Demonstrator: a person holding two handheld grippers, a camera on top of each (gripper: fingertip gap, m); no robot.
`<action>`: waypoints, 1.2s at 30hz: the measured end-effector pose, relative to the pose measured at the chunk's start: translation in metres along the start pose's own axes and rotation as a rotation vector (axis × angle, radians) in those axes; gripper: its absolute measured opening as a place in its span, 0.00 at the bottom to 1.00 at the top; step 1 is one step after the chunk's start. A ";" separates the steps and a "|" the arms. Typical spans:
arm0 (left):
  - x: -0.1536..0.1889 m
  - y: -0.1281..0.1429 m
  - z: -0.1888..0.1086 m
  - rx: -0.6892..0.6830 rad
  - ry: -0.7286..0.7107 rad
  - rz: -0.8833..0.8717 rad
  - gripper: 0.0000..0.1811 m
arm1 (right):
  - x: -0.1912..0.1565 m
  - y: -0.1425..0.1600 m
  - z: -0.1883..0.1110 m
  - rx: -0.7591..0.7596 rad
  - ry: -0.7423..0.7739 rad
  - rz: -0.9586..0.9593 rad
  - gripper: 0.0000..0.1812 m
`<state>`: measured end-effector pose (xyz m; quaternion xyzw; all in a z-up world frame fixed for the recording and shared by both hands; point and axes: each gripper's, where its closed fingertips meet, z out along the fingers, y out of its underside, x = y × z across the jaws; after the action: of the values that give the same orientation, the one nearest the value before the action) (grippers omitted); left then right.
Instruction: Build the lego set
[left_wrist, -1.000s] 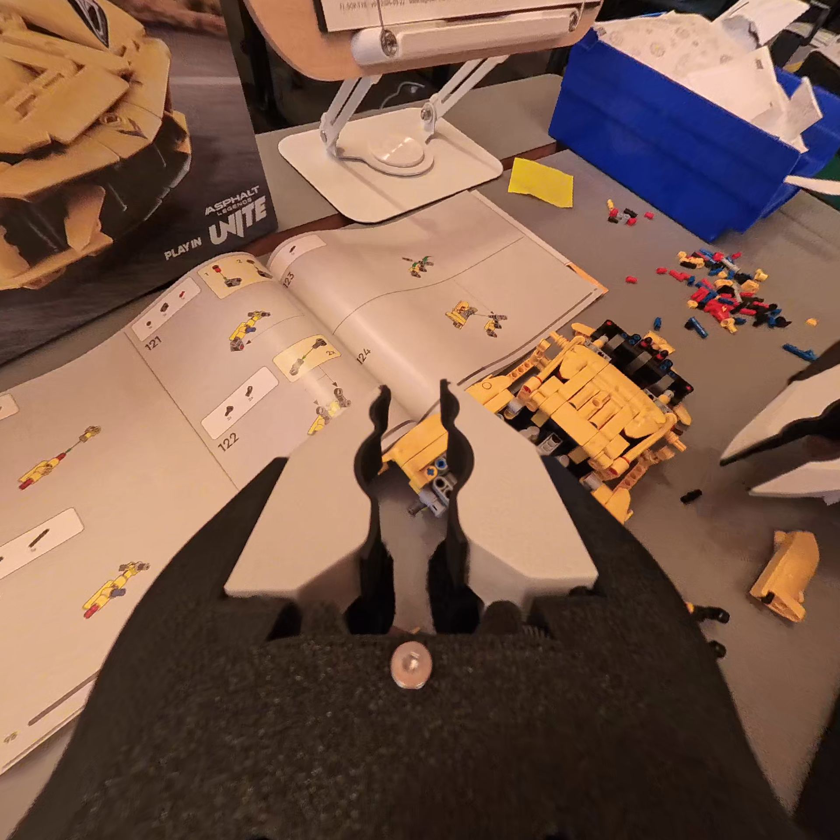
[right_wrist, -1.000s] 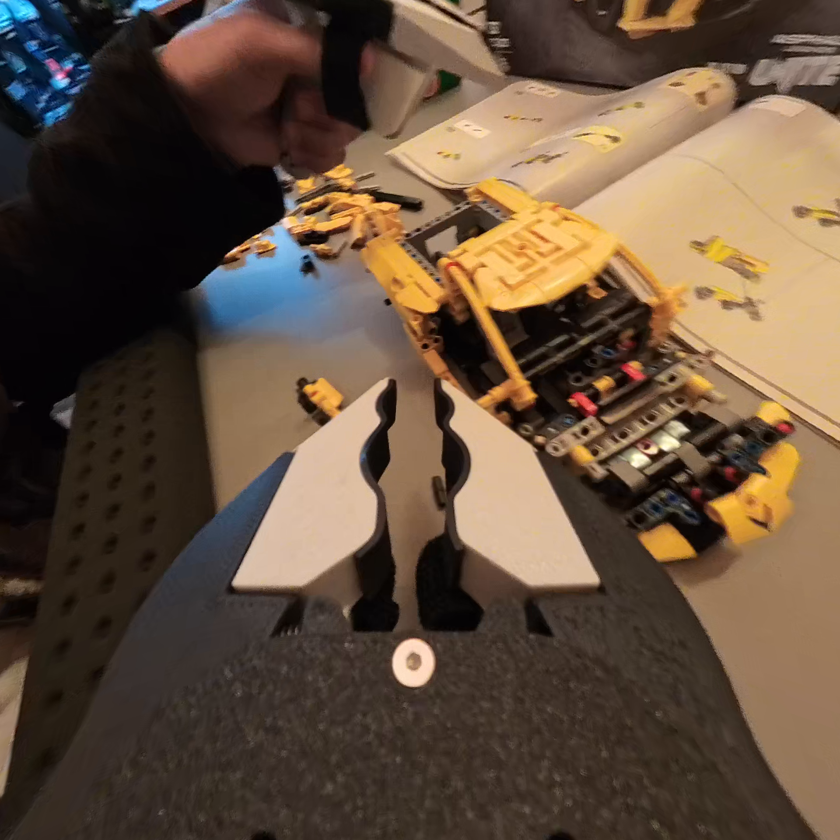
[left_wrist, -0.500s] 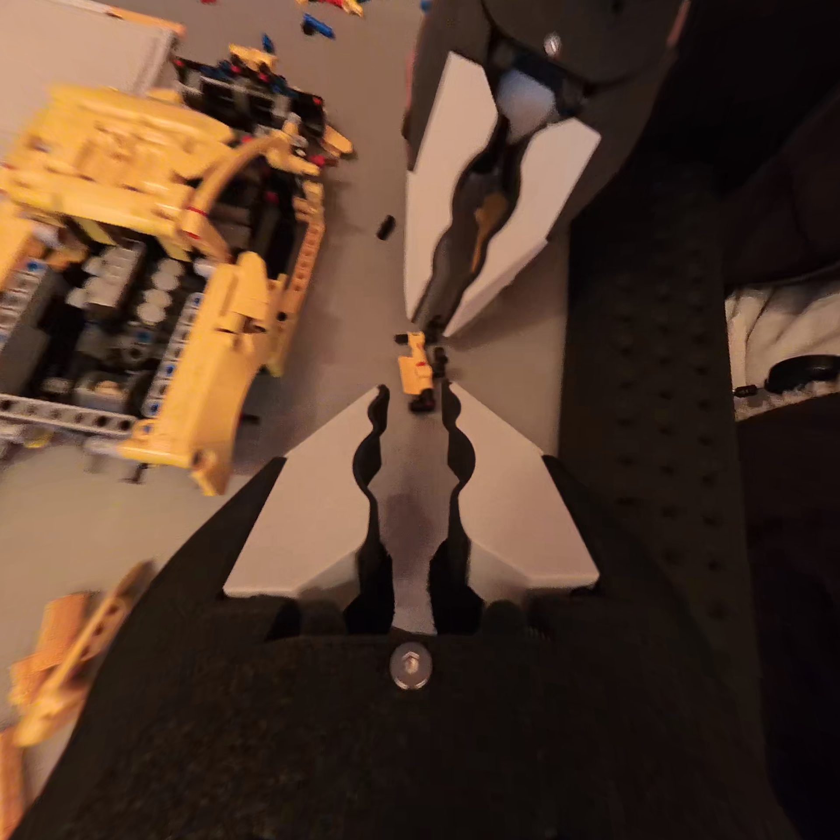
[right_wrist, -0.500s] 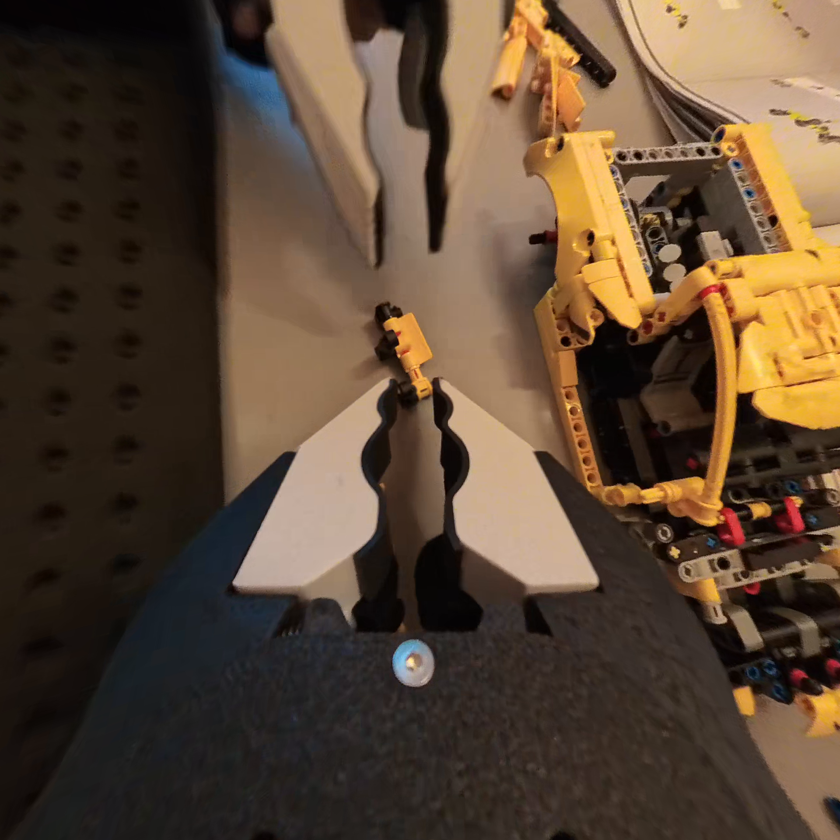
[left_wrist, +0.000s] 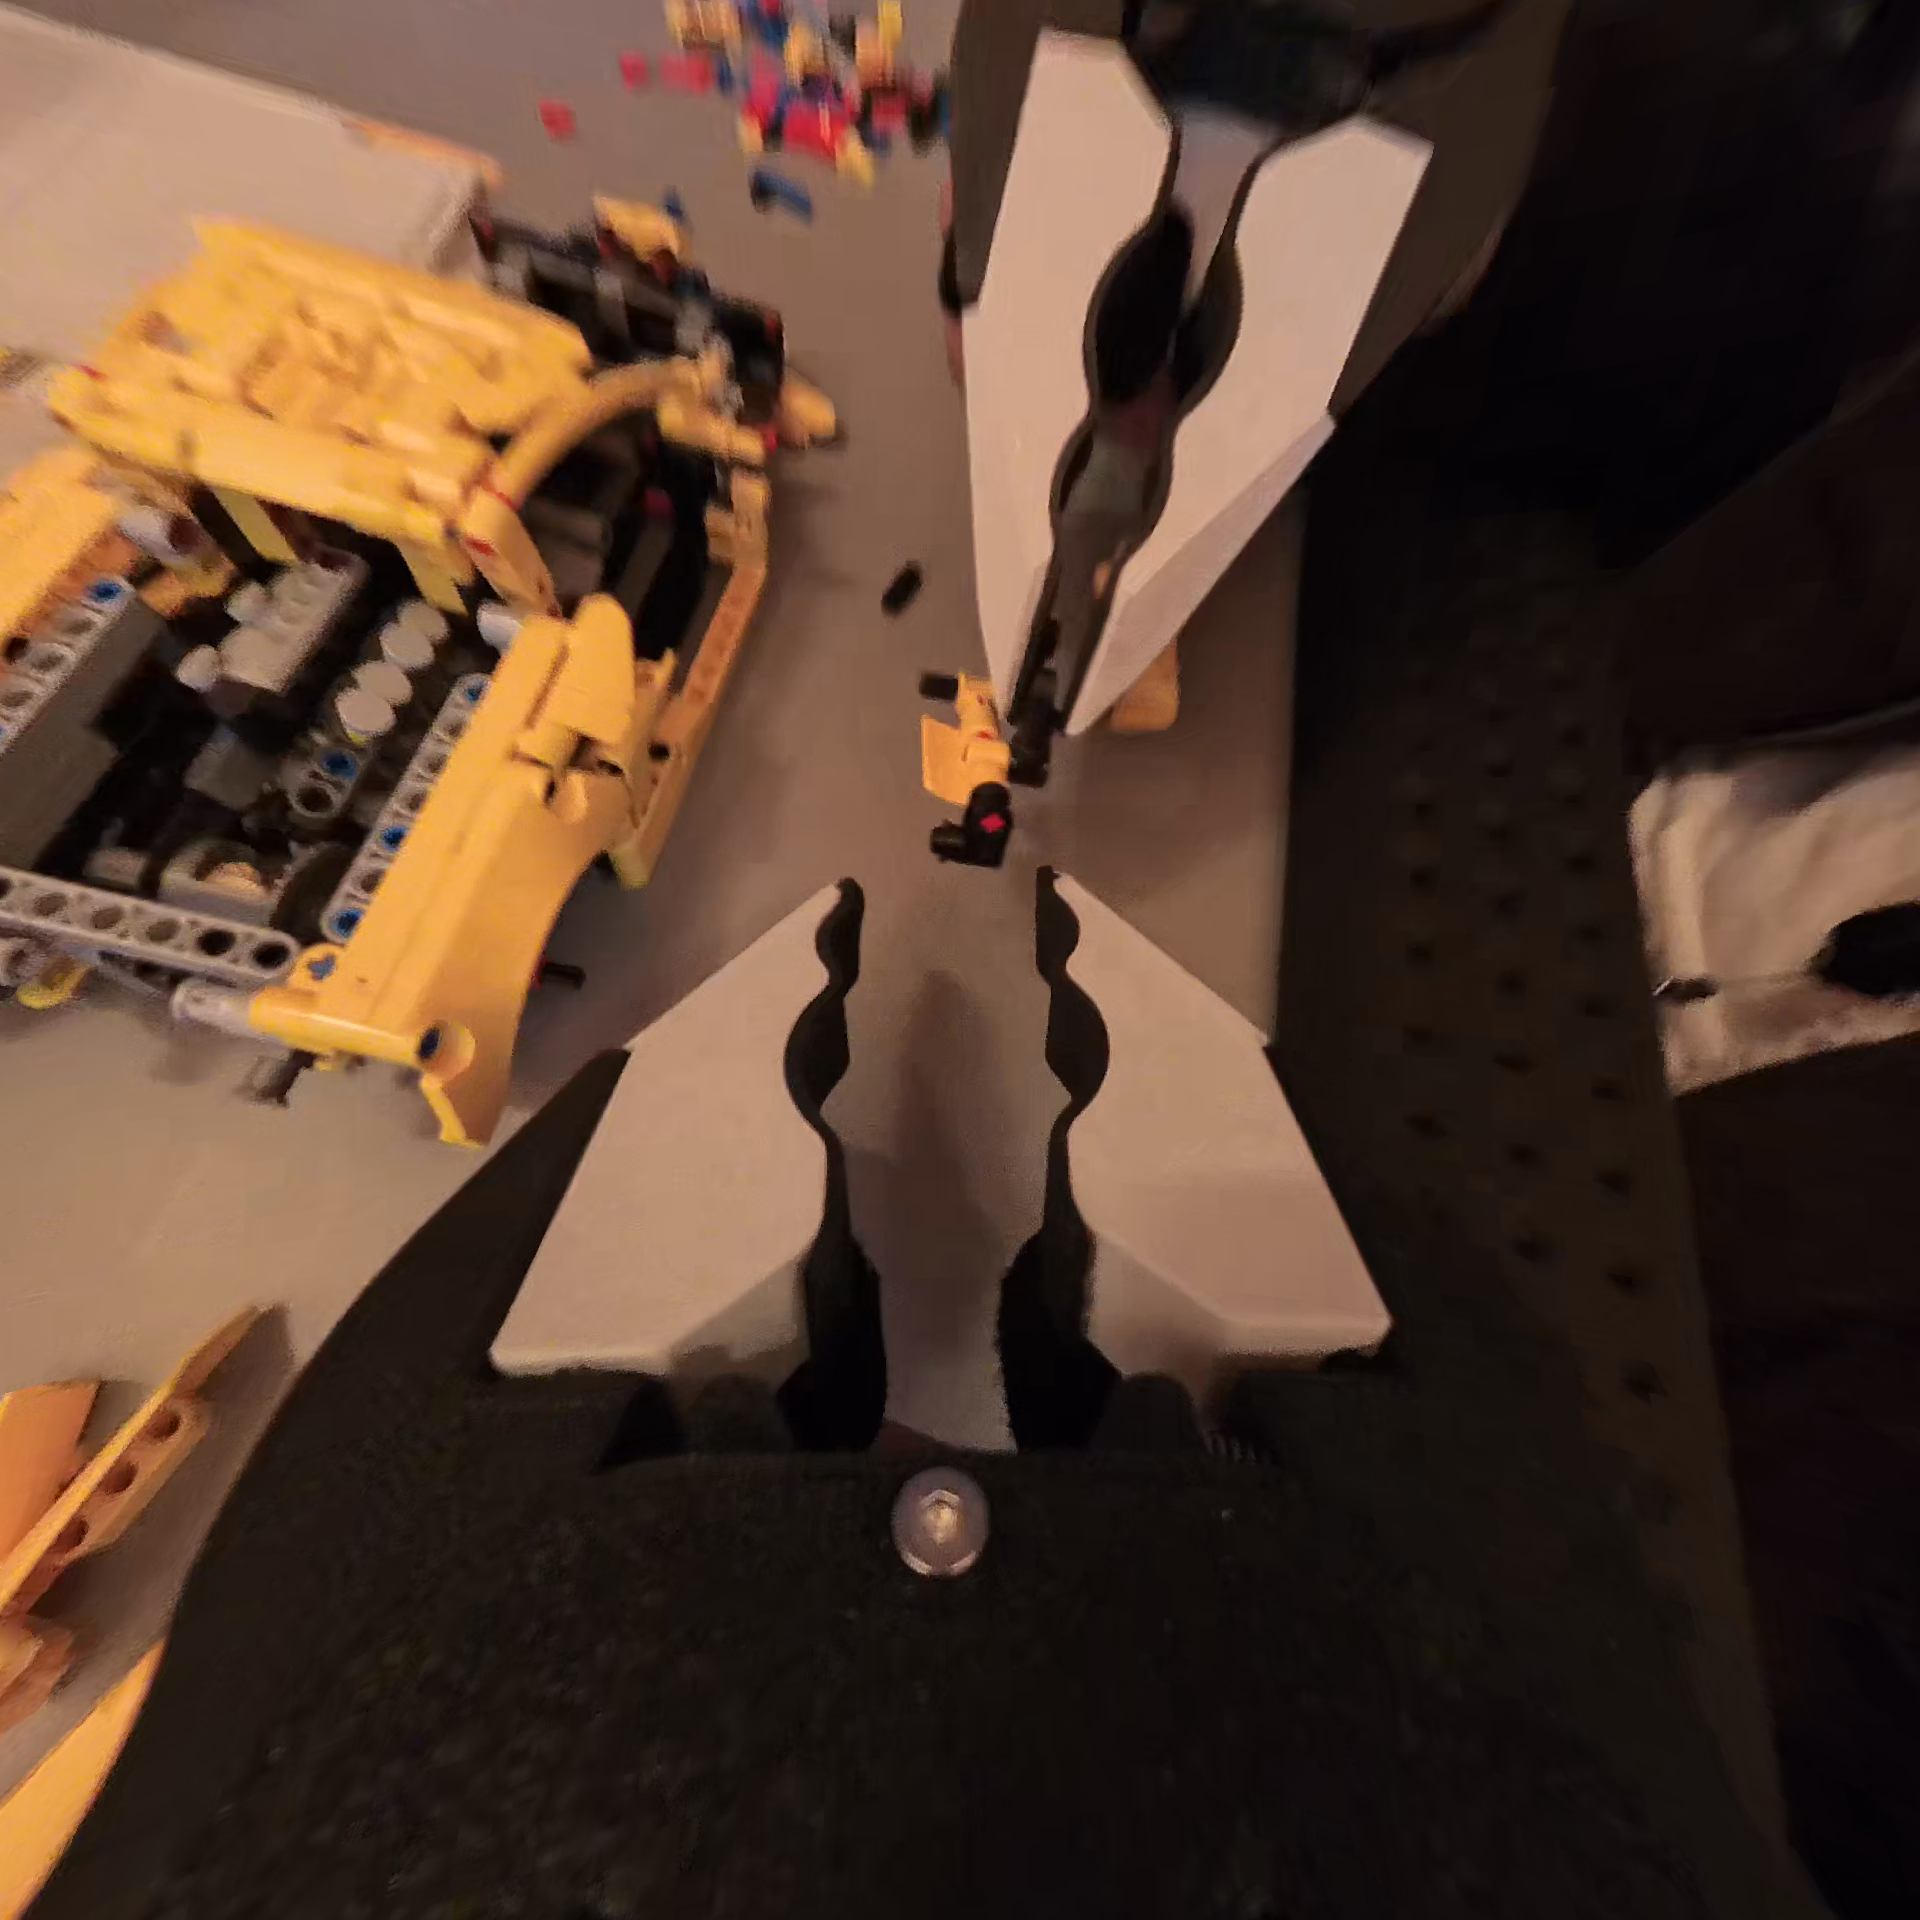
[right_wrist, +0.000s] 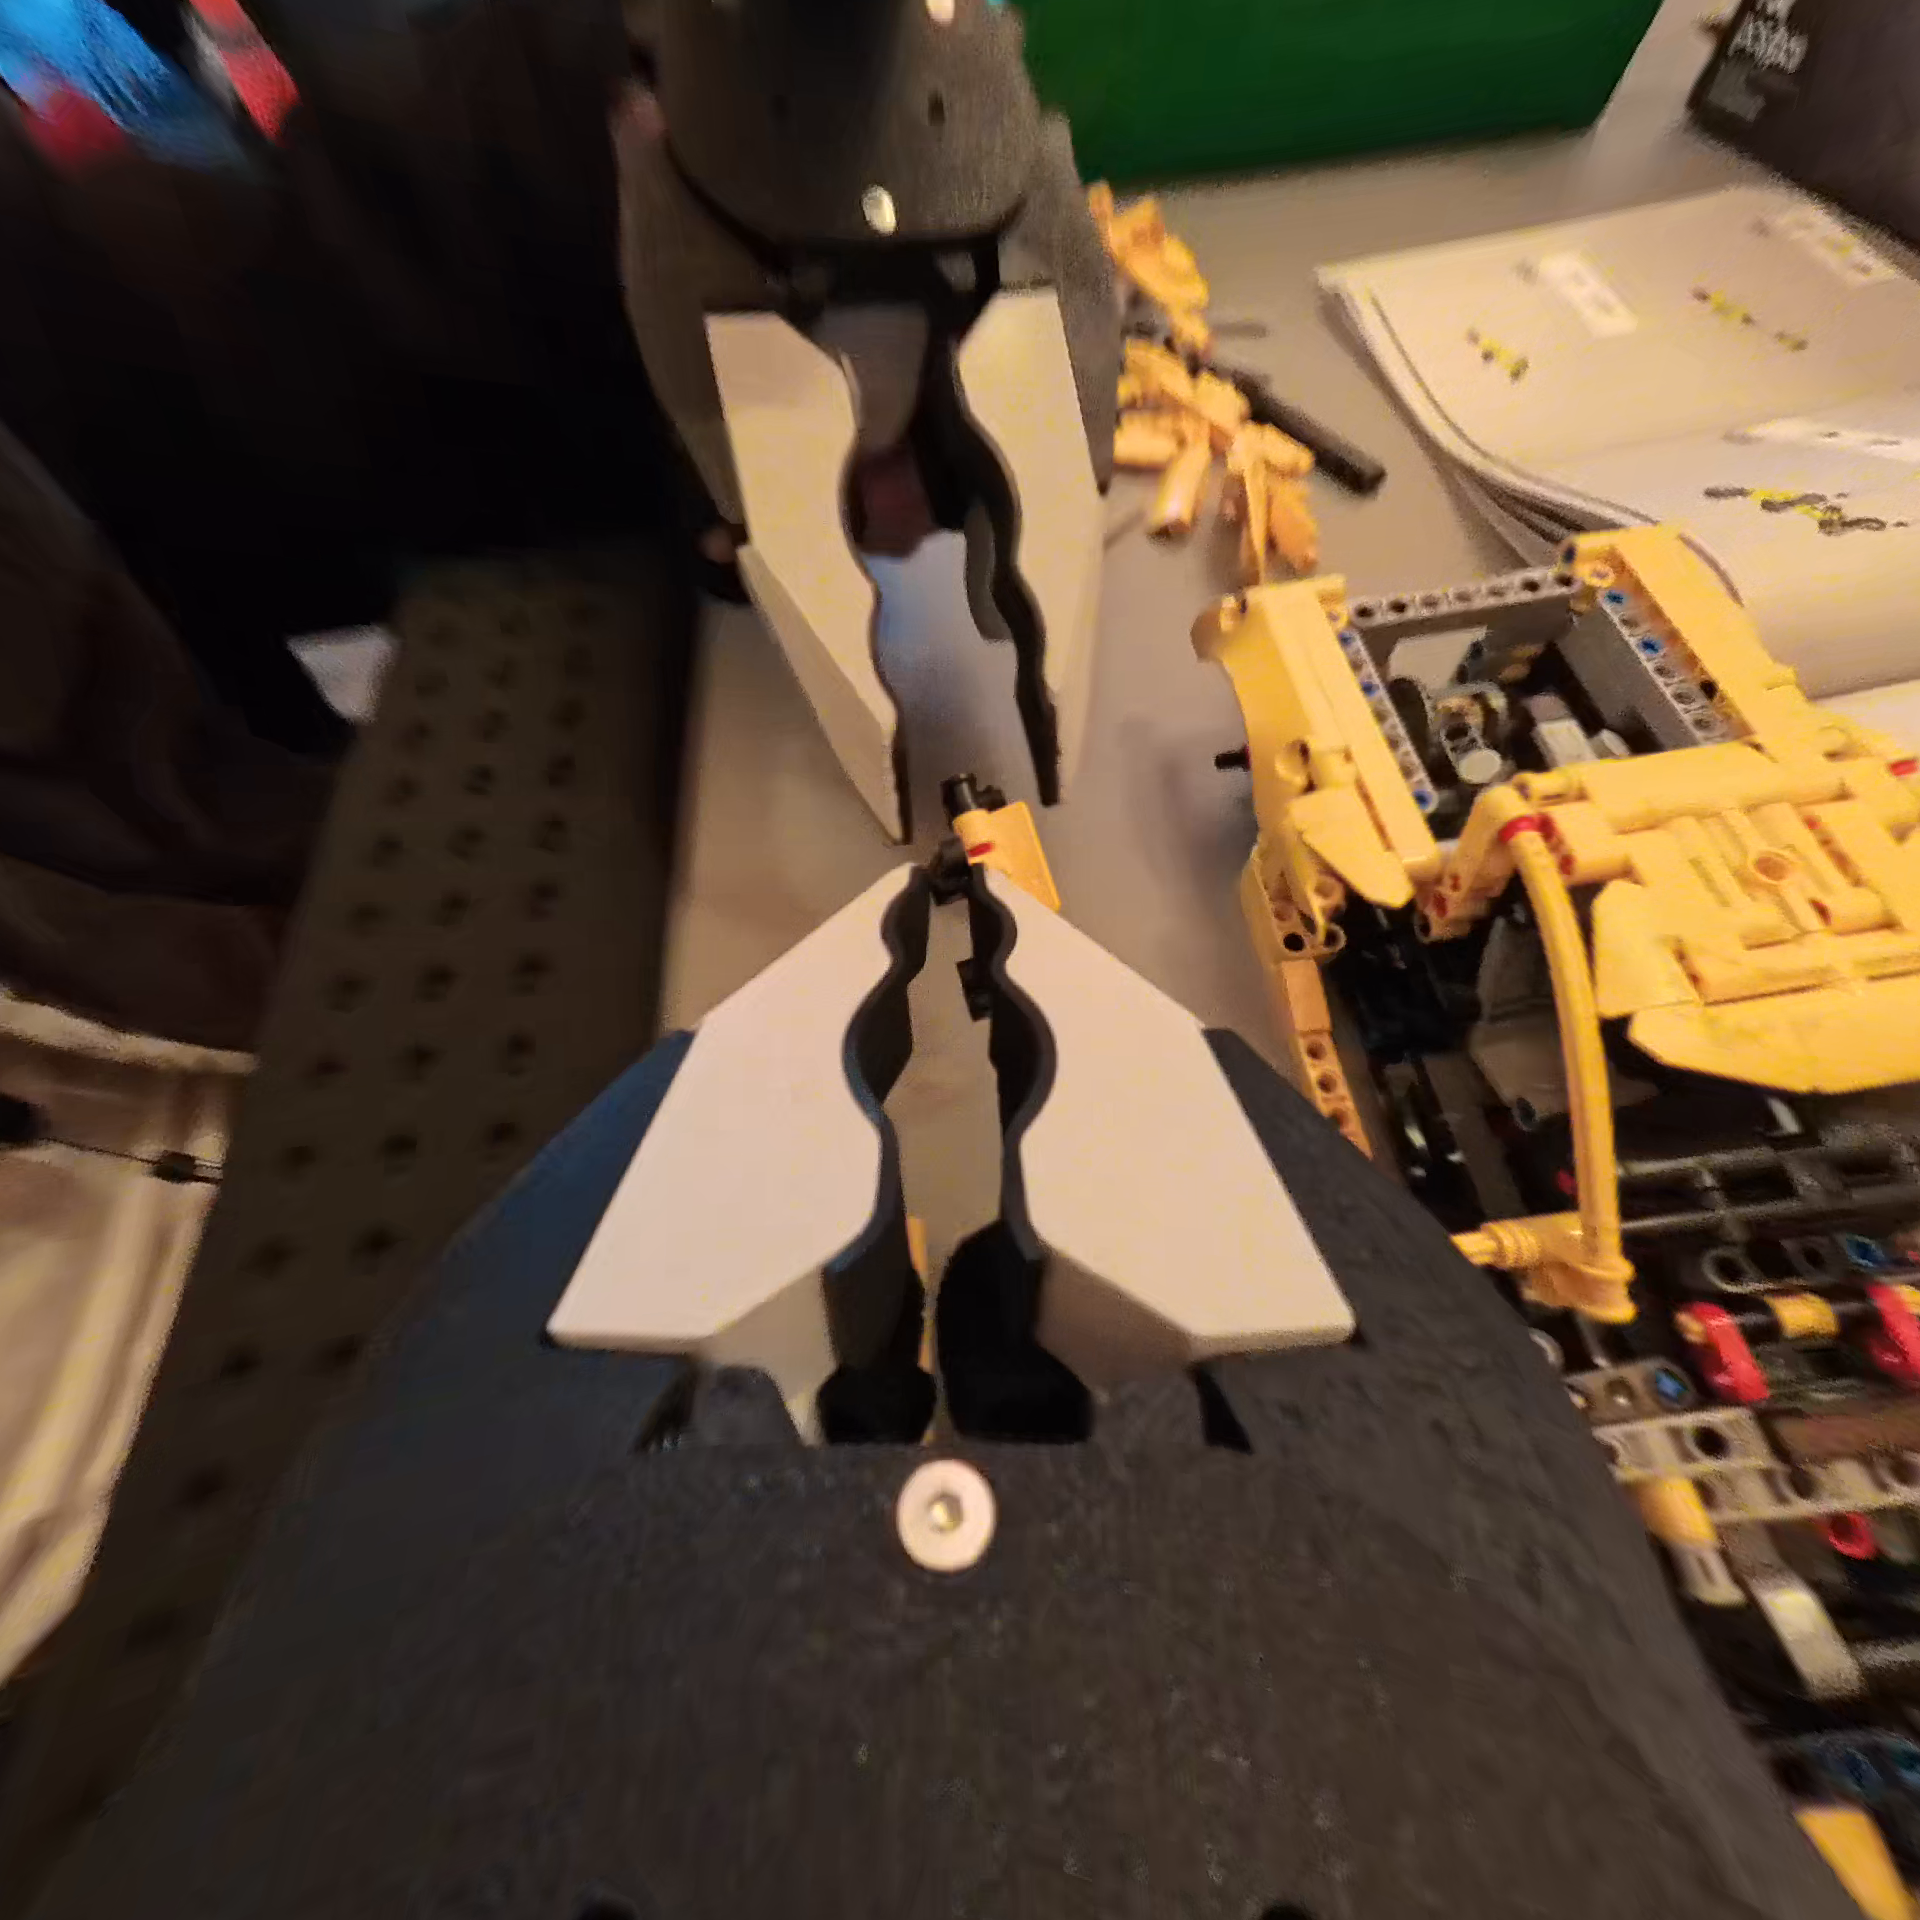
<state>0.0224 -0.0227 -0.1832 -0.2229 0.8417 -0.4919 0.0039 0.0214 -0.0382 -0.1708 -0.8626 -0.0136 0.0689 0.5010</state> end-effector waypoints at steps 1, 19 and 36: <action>0.003 -0.012 -0.003 0.076 0.032 -0.029 0.18 | -0.002 -0.007 -0.006 0.061 -0.038 0.038 0.03; 0.007 -0.043 -0.002 0.220 -0.019 0.034 0.10 | 0.004 -0.021 -0.025 0.203 -0.060 0.108 0.03; -0.009 -0.036 0.005 0.171 -0.159 0.132 0.11 | 0.011 -0.003 -0.017 0.114 -0.045 0.167 0.03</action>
<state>0.0447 -0.0382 -0.1577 -0.2042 0.8066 -0.5411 0.1217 0.0351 -0.0508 -0.1613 -0.8291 0.0511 0.1305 0.5412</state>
